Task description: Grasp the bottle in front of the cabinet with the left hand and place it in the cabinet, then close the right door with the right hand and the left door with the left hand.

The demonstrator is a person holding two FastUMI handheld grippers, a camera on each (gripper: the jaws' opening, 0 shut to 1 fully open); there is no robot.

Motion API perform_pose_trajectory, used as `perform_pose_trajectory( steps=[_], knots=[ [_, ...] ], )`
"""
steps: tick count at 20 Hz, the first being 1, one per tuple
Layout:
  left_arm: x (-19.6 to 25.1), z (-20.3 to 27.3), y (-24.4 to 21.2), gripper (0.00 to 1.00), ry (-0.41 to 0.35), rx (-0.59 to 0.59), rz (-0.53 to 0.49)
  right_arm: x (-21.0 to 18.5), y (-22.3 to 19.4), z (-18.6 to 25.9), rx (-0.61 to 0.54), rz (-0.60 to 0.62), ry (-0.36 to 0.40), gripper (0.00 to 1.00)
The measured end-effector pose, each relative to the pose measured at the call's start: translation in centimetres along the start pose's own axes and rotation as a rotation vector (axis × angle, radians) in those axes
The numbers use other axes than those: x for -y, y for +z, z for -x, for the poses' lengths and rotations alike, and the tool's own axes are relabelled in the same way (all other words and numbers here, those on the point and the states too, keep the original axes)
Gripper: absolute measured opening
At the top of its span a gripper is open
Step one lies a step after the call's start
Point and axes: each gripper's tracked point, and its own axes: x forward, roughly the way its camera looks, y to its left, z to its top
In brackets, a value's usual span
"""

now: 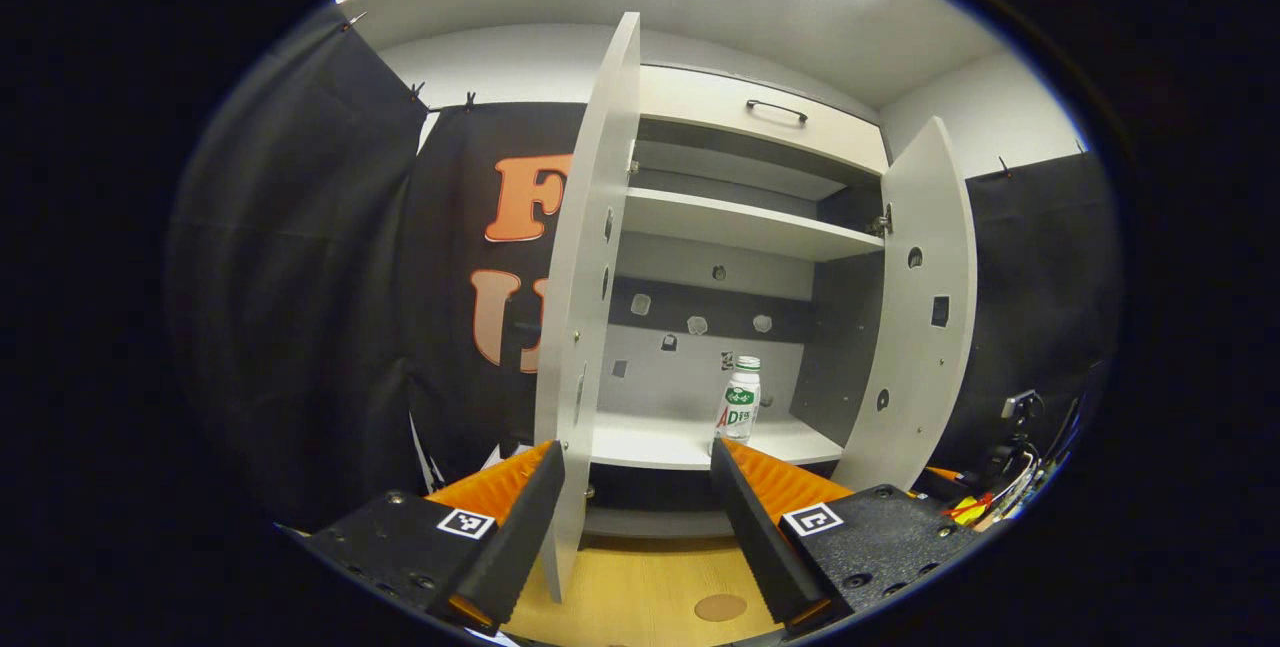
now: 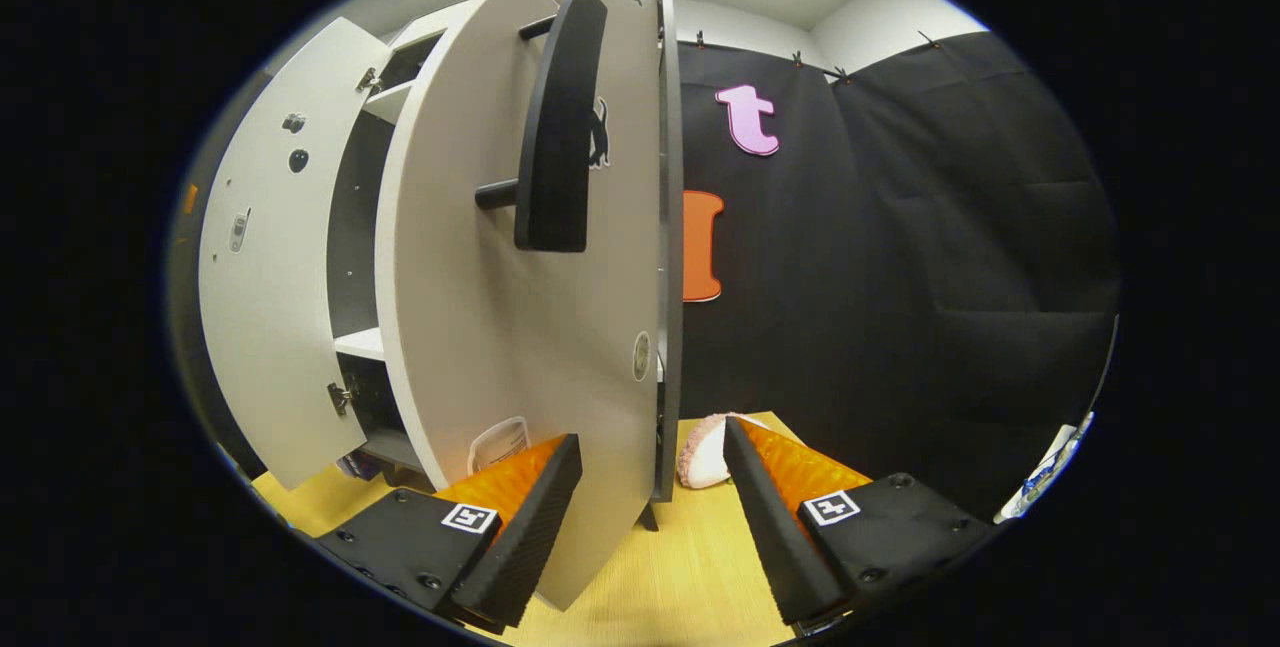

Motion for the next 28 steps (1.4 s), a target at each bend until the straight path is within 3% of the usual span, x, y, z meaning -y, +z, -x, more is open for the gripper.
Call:
perform_pose_trajectory(
  steps=[1, 3, 4, 5, 6, 8, 9, 10, 11, 13, 14, 15, 16, 18, 20, 28],
  knots=[
    [-0.5, 0.0, -0.2, 0.90, 0.001, -0.002, 0.000, -0.3, 0.0, -0.1, 0.004, 0.005, -0.005, 0.95],
    [-1.5, 0.0, -0.4, 0.90, 0.005, -0.008, 0.006, -1.0, 0.0, -0.3, 0.004, 0.008, -0.016, 0.95],
    [-2.1, 0.0, -0.6, 0.90, 0.009, -0.010, 0.010, -1.3, -0.1, -0.3, 0.002, 0.008, -0.020, 0.88],
    [-2.8, 0.1, -0.7, 0.90, 0.014, -0.009, 0.013, -1.6, -0.1, -0.4, 0.000, 0.007, -0.020, 0.88],
    [-3.3, 0.2, -0.7, 0.90, 0.021, -0.009, 0.013, -2.3, -0.3, -0.6, -0.004, 0.011, -0.014, 0.95],
    [-4.5, 0.4, -0.9, 0.90, 0.033, -0.009, 0.011, -3.5, -0.7, -0.6, -0.010, 0.025, 0.002, 0.95],
    [-5.0, 0.5, -0.9, 0.90, 0.038, -0.008, 0.008, -4.3, -0.9, -0.7, -0.013, 0.036, 0.011, 0.88],
    [-5.5, 0.5, -0.9, 0.90, 0.043, -0.008, 0.006, -4.9, -1.0, -0.7, -0.014, 0.050, 0.024, 0.88],
    [-6.0, 0.7, -0.9, 0.90, 0.047, -0.007, 0.006, -5.5, -1.0, -0.8, -0.011, 0.058, 0.034, 0.95],
    [-7.0, 0.6, -0.9, 0.90, 0.056, -0.005, 0.001, -6.7, -0.8, -0.8, -0.007, 0.055, 0.049, 0.95],
    [-7.7, 0.7, -0.9, 0.90, 0.064, -0.005, -0.004, -6.9, -0.7, -0.8, -0.007, 0.051, 0.046, 0.88],
    [-8.2, 0.7, -1.0, 0.90, 0.071, -0.006, -0.009, -7.1, -0.7, -0.6, -0.006, 0.045, 0.042, 0.88],
    [-8.8, 0.8, -1.0, 0.90, 0.079, -0.007, -0.012, -7.1, -0.6, -0.4, -0.005, 0.039, 0.040, 0.95],
    [-10.0, 0.7, -1.2, 0.90, 0.090, -0.007, -0.009, -7.1, -0.4, 0.2, -0.009, 0.026, 0.034, 1.00],
    [-11.2, 0.7, -1.1, 0.90, 0.102, 0.002, -0.008, -7.2, 0.1, 1.0, -0.010, 0.021, 0.025, 0.95],
    [-16.3, -1.3, -3.6, 0.90, 0.154, -0.007, -0.020, -6.0, 2.4, 4.2, -0.021, 0.006, -0.001, 0.95]
  ],
)
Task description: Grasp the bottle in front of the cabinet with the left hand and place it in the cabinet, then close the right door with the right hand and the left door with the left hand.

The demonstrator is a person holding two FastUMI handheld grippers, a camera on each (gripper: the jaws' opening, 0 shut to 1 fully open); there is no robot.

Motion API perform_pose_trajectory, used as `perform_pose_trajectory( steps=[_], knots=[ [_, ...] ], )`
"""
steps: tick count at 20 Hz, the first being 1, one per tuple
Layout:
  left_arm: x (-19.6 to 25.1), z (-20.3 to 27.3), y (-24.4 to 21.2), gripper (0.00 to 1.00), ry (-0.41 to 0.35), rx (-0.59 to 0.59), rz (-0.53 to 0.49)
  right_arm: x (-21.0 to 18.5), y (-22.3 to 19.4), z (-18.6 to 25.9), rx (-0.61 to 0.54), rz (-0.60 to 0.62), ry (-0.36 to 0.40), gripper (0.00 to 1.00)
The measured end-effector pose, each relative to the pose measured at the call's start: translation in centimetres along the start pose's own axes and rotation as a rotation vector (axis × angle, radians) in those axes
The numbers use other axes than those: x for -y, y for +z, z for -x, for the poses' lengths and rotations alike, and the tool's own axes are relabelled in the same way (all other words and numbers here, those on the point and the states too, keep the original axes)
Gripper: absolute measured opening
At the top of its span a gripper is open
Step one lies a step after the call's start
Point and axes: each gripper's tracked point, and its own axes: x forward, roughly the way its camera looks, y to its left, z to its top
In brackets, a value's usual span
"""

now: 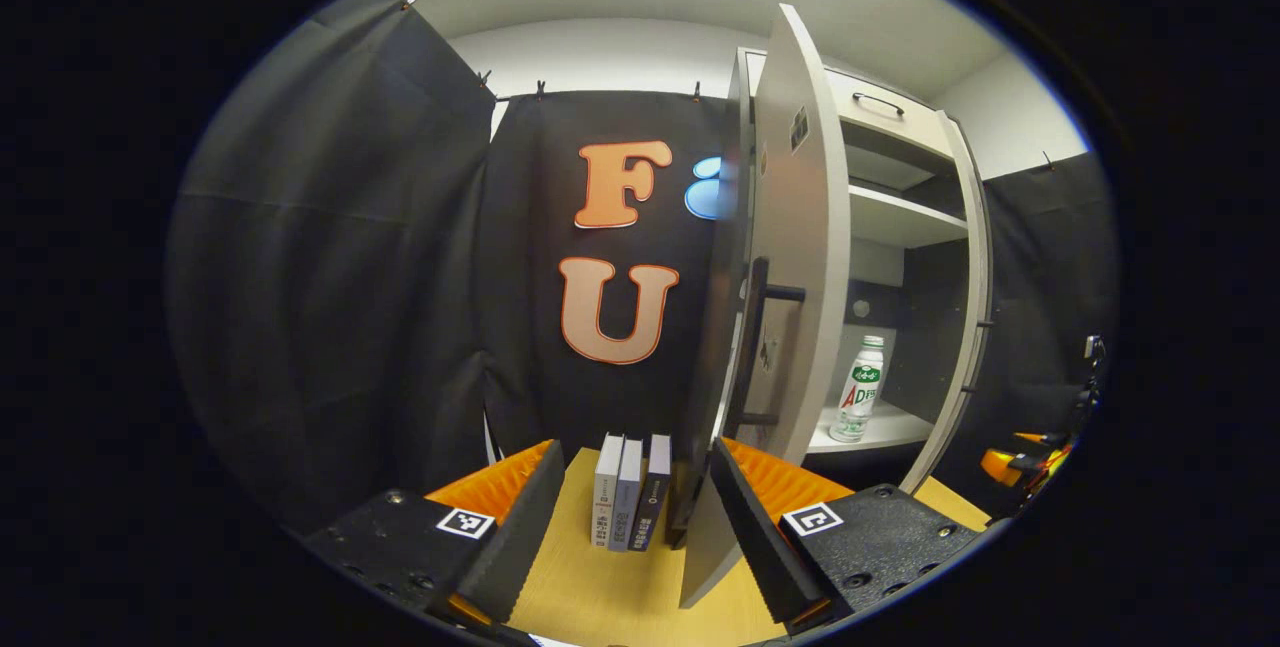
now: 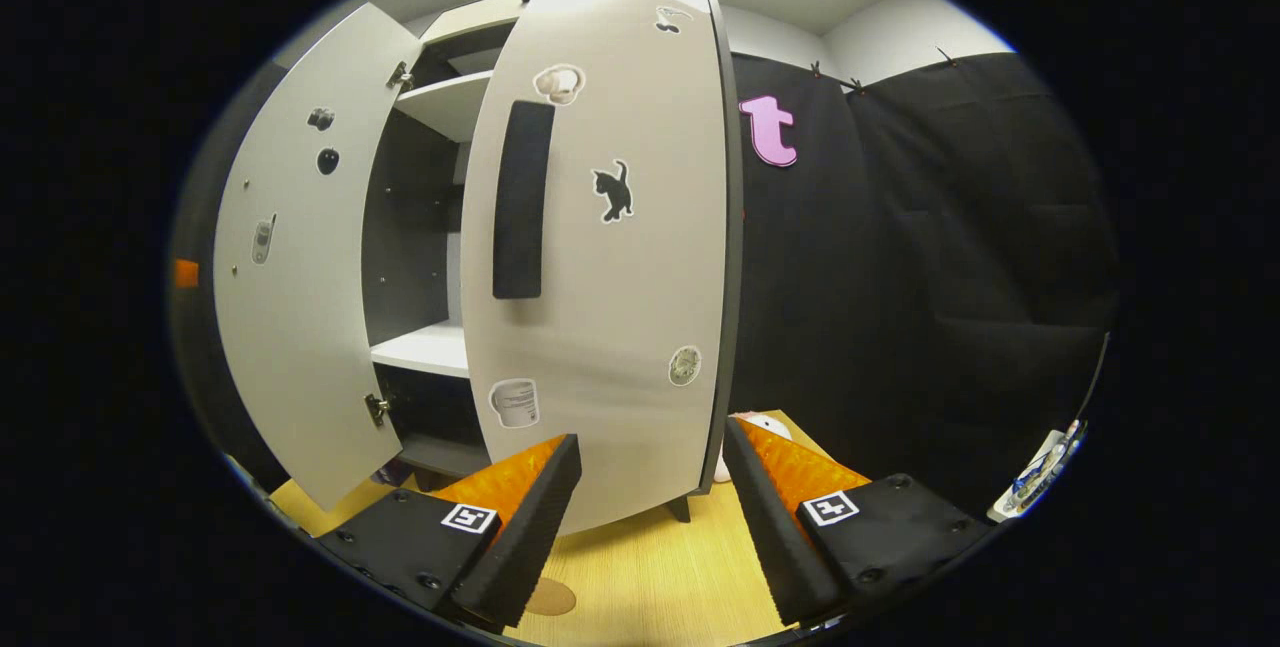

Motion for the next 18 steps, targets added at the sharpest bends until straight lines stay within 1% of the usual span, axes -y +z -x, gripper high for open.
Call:
perform_pose_trajectory(
  steps=[3, 9, 12, 15, 18],
  knots=[
    [-1.4, -1.5, -1.4, 0.90, 0.027, -0.012, -0.008, 0.6, 1.2, 1.1, -0.003, 0.004, -0.008, 0.95],
    [-2.8, -4.5, -4.5, 0.90, 0.043, -0.042, -0.018, 1.4, 3.2, 2.7, 0.020, -0.004, -0.011, 0.95],
    [-2.5, -5.4, -6.0, 0.90, 0.030, -0.044, -0.015, 1.7, 4.0, 3.1, 0.021, -0.029, -0.013, 0.95],
    [-1.9, -6.3, -8.0, 0.90, 0.008, -0.062, 0.014, 2.5, 4.6, 3.6, 0.022, -0.015, -0.040, 0.95],
    [-1.2, -7.1, -9.8, 0.90, 0.002, -0.091, 0.002, 2.7, 5.3, 4.4, 0.038, -0.027, -0.048, 0.95]
  ],
)
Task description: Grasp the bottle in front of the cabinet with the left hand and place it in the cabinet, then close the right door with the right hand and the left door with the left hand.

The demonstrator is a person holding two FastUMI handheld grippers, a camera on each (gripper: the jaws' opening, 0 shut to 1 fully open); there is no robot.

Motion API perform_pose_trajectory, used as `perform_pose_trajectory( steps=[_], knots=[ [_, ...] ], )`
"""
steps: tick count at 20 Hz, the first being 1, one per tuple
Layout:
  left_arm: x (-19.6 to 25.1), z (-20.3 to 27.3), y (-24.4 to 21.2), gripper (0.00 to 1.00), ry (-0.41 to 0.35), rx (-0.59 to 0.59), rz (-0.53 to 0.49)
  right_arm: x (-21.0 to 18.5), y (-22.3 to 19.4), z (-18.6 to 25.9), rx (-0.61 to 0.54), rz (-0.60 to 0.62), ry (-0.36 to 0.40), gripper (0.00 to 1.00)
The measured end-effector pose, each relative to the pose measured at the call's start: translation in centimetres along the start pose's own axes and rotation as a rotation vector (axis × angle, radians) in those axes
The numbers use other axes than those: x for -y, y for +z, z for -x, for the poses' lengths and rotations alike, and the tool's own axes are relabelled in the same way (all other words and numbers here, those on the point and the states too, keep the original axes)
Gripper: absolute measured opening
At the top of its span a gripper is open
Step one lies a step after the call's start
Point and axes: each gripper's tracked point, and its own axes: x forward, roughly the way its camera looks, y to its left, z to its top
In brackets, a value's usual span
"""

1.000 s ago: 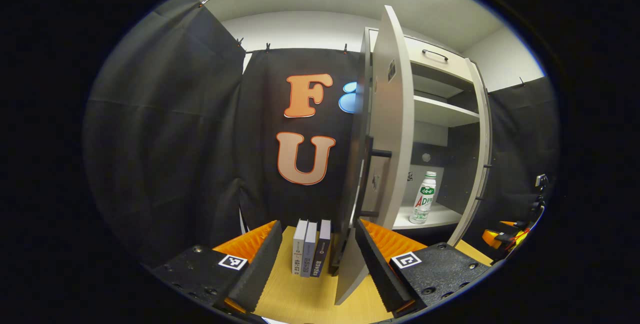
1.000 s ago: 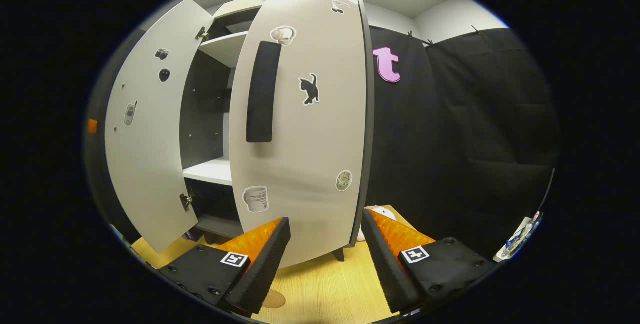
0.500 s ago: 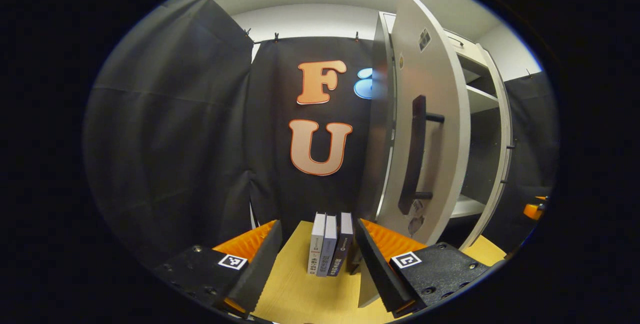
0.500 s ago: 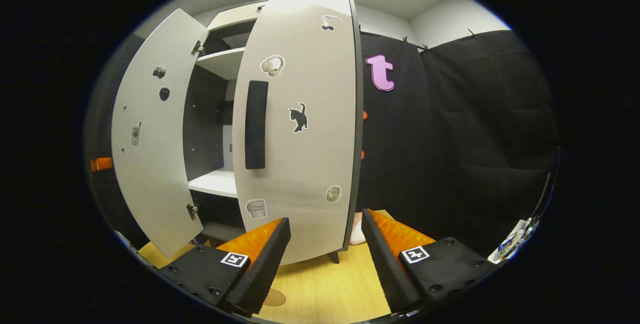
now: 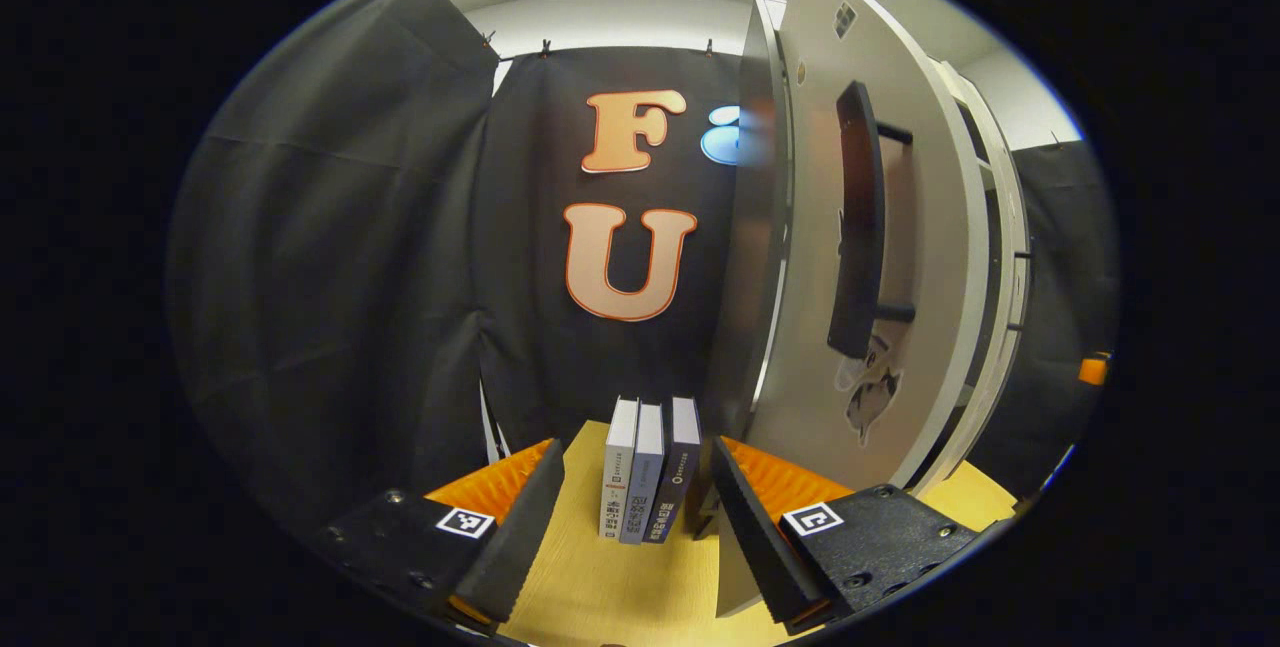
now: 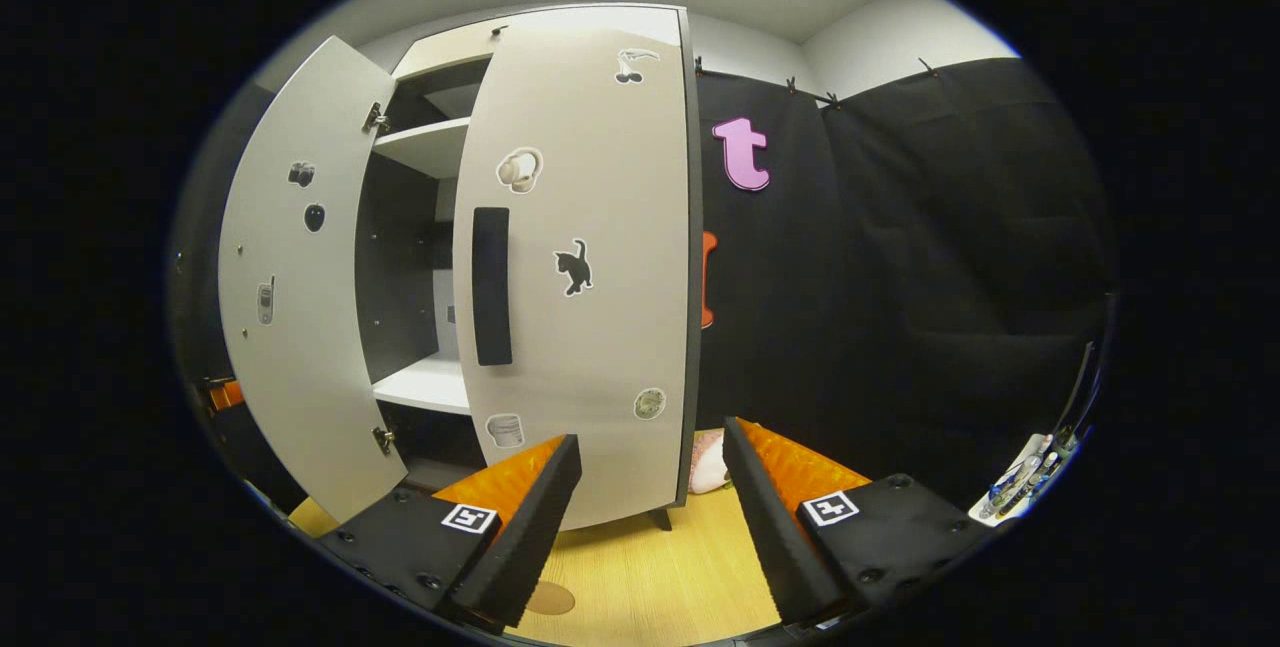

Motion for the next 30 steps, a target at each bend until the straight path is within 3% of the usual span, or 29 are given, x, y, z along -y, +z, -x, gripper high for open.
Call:
perform_pose_trajectory(
  steps=[11, 15, 16, 18, 20, 21, 25, 26, 30],
  knots=[
    [3.6, 0.2, -1.9, 0.90, -0.067, -0.034, 0.057, 1.2, 1.1, 2.8, 0.037, 0.022, -0.037, 0.95],
    [4.0, 0.5, -1.7, 0.89, -0.061, -0.023, 0.003, 1.9, 1.1, 4.0, 0.039, 0.027, -0.050, 0.95],
    [4.1, 0.7, -1.5, 0.93, -0.062, -0.022, -0.003, 2.0, 1.0, 4.3, 0.041, 0.027, -0.052, 0.95],
    [4.5, 0.7, -1.5, 0.93, -0.068, -0.023, 0.002, 2.1, 1.1, 4.8, 0.045, 0.027, -0.053, 0.95],
    [5.0, 0.8, -1.6, 0.93, -0.082, -0.028, 0.010, 2.1, 1.2, 5.2, 0.049, 0.027, -0.051, 0.95],
    [5.1, 1.0, -1.5, 0.88, -0.087, -0.028, 0.009, 2.1, 1.3, 5.5, 0.050, 0.029, -0.051, 0.95],
    [6.0, 1.4, -1.2, 0.88, -0.116, -0.023, -0.013, 2.3, 1.5, 5.9, 0.060, 0.032, -0.049, 0.95],
    [6.2, 1.4, -1.1, 0.93, -0.121, -0.021, -0.024, 2.3, 1.6, 6.1, 0.061, 0.030, -0.047, 0.95],
    [7.5, 1.4, -1.2, 0.93, -0.137, -0.023, -0.044, 2.7, 1.9, 6.3, 0.071, 0.035, -0.046, 0.95]
  ],
)
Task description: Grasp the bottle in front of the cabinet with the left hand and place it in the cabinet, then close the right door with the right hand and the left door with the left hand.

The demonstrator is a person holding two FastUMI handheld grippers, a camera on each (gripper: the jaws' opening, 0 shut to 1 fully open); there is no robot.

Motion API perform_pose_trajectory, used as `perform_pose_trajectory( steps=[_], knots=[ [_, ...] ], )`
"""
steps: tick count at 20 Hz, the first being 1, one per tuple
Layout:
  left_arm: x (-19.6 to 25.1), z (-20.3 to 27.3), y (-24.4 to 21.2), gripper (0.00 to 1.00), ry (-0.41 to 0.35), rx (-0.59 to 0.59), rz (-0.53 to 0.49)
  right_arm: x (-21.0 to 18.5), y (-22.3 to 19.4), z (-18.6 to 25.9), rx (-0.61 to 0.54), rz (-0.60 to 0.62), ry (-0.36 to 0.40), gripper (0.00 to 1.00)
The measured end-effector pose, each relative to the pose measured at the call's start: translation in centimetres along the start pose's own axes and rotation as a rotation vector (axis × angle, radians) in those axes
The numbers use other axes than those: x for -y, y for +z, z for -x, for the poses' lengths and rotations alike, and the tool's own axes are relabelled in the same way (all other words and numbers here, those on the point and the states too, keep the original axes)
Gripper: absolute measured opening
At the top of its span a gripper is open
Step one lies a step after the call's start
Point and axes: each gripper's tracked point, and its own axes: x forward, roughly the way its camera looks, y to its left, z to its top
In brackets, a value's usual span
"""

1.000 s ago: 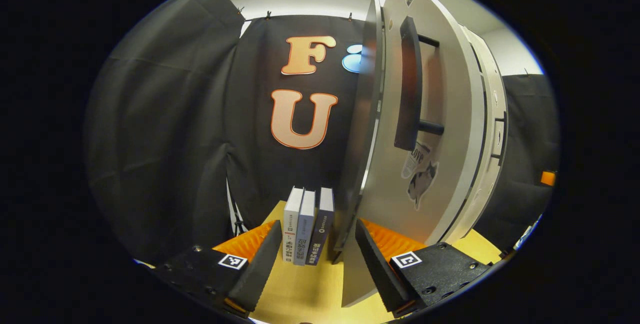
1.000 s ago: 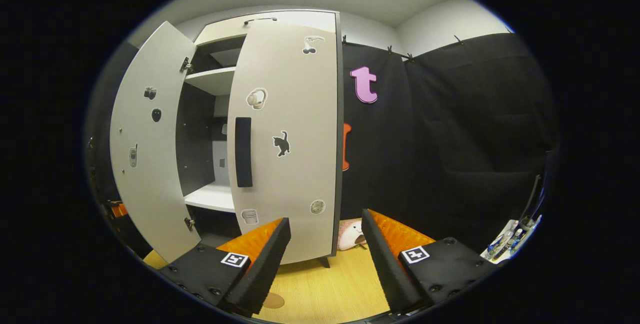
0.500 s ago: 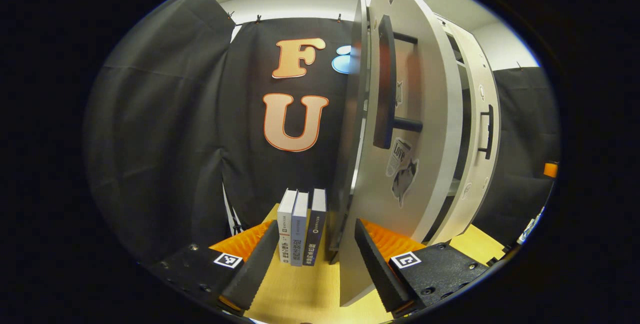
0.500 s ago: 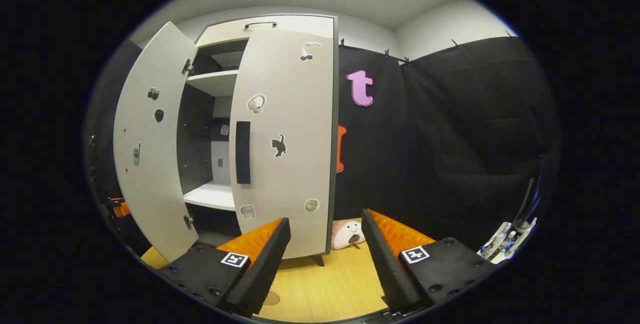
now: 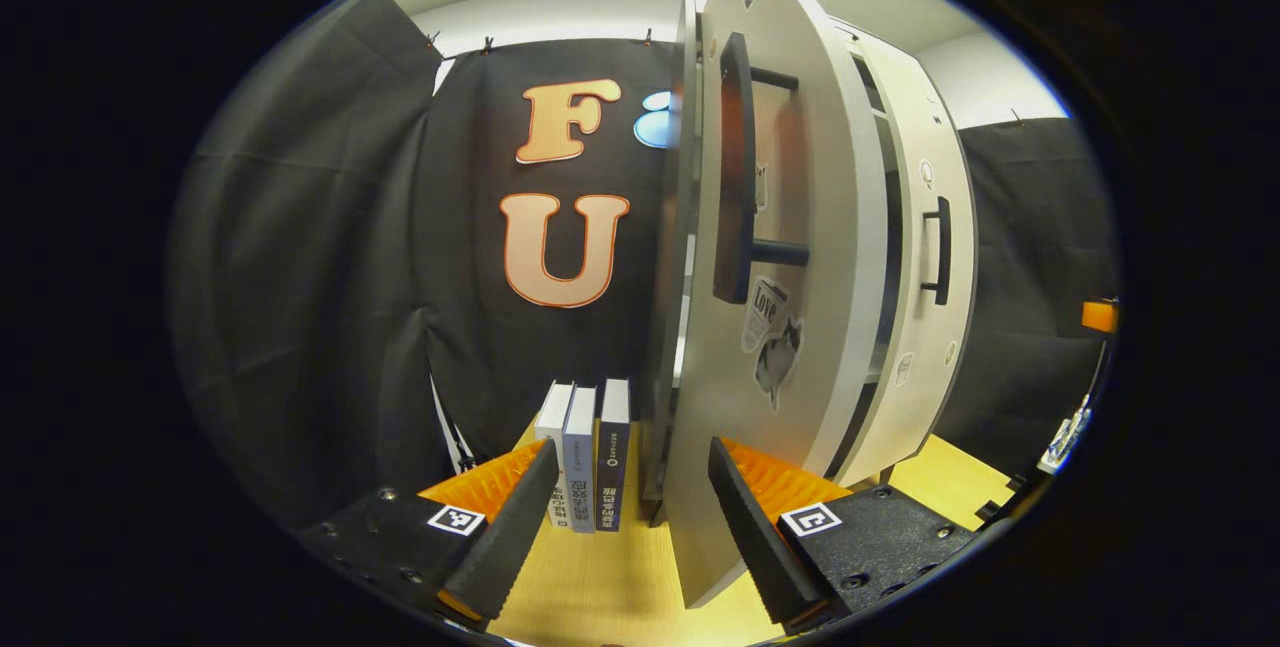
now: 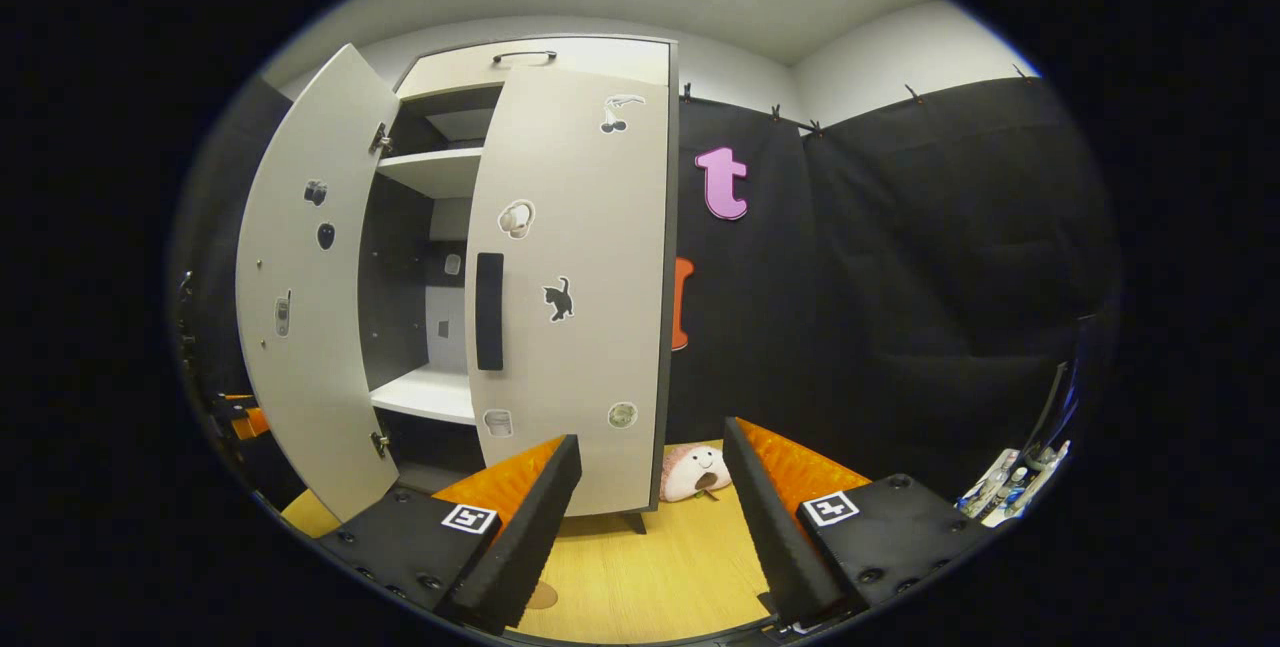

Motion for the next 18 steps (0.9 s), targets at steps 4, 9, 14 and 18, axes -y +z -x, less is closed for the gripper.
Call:
perform_pose_trajectory(
  steps=[4, 9, 14, 18],
  knots=[
    [3.0, -0.8, -0.3, 0.93, -0.058, -0.015, 0.009, 1.1, 0.2, 0.2, 0.012, 0.003, -0.014, 0.95],
    [6.5, -2.1, -0.2, 0.93, -0.109, -0.018, -0.028, 3.1, 0.1, -0.1, 0.018, 0.003, -0.032, 0.95],
    [7.7, -3.4, -0.4, 0.93, -0.074, -0.030, -0.006, 4.7, 0.6, -1.3, 0.039, 0.008, -0.016, 0.95],
    [8.3, -4.2, -0.4, 0.93, -0.042, -0.035, 0.012, 5.7, 1.3, -2.7, 0.044, 0.019, 0.004, 0.95]
  ],
)
